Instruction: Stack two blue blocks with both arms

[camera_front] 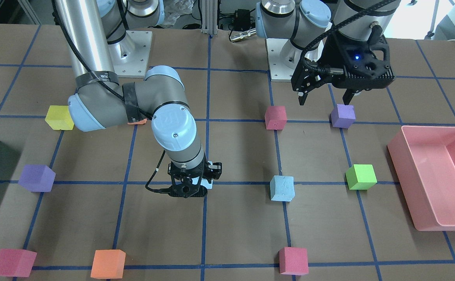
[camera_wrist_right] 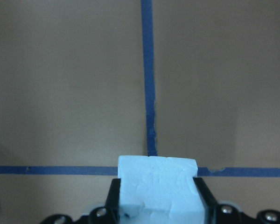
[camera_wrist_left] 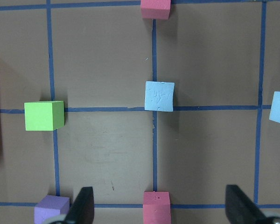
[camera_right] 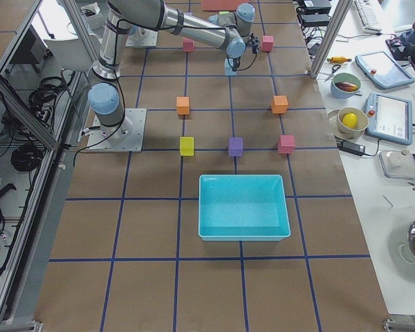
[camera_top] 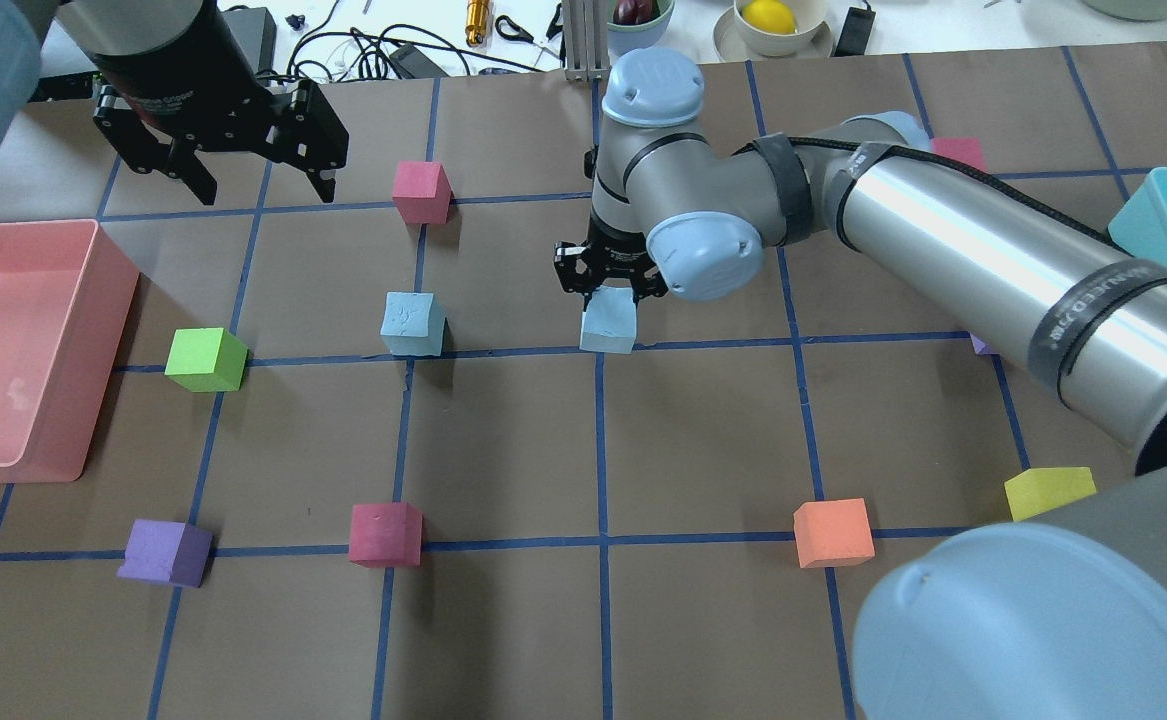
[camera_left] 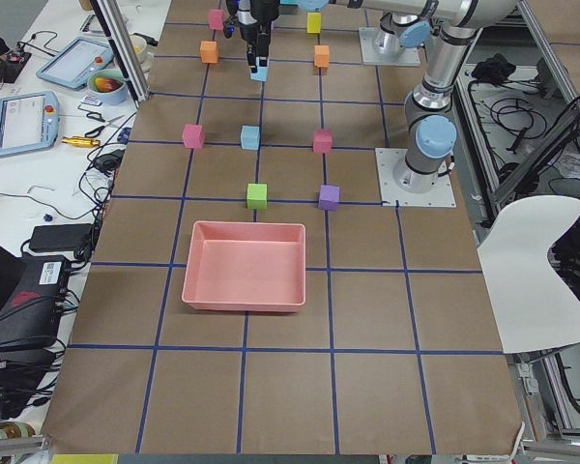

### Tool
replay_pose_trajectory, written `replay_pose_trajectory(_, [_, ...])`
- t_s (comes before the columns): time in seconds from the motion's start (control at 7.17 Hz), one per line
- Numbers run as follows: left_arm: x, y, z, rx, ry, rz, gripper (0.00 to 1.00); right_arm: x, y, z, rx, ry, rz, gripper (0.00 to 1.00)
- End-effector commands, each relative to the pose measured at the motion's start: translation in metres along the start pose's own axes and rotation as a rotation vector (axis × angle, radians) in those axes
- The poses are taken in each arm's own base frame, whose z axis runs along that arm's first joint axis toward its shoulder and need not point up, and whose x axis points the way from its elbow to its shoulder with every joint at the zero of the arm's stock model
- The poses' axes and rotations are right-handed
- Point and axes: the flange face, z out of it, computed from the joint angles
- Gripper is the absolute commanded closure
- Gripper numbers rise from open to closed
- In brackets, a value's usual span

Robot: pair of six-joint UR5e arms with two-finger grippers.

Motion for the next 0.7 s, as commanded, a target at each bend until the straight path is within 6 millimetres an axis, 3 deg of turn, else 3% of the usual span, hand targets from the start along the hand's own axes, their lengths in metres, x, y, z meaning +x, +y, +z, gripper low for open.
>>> replay_pose_trajectory(0.0, [0.001, 0.0, 0.0, 0.0, 0.001, 0.001, 0.0, -0.012, 0.0, 0.016, -0.006, 0.007, 0.007, 1.0])
replay_pose_trajectory(0.42, [0.001, 0.0, 0.0, 0.0, 0.0, 0.002, 0.0, -0.008, 0.001, 0.029, -0.025, 0.026, 0.012, 1.0])
replay_pose_trajectory(0.56, [0.001, 0.0, 0.0, 0.0, 0.005, 0.002, 0.0, -0.008, 0.001, 0.031, -0.03, 0.025, 0.022, 0.93])
